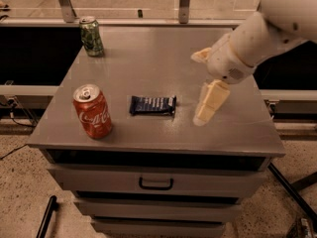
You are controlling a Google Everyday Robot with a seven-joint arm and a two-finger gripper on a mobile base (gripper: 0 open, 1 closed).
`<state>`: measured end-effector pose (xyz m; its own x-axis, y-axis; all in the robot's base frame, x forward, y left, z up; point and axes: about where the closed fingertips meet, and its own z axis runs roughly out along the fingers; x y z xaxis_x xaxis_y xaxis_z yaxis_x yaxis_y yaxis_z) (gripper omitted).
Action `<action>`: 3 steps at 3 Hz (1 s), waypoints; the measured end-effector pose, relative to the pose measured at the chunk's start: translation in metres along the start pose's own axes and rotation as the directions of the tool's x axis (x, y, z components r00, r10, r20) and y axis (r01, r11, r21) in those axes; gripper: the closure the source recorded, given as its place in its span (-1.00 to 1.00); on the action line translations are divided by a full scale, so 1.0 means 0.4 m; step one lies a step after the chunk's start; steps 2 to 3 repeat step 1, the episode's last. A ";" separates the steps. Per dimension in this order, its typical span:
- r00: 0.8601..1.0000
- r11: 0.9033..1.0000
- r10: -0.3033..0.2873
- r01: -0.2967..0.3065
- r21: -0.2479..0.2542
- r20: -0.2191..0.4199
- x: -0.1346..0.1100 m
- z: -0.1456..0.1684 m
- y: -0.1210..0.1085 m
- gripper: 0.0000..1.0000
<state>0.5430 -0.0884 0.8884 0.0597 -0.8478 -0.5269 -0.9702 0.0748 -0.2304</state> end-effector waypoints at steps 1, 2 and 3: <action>1.000 1.000 0.018 -0.018 0.022 -0.019 0.025 -0.028 0.003 -1.00; 1.000 1.000 0.018 -0.018 0.022 -0.019 0.025 -0.028 0.003 -1.00; 1.000 1.000 0.018 -0.018 0.022 -0.019 0.025 -0.028 0.003 -1.00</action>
Offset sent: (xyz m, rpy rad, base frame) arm 0.0000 0.0000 0.0000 0.0000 0.0000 0.0000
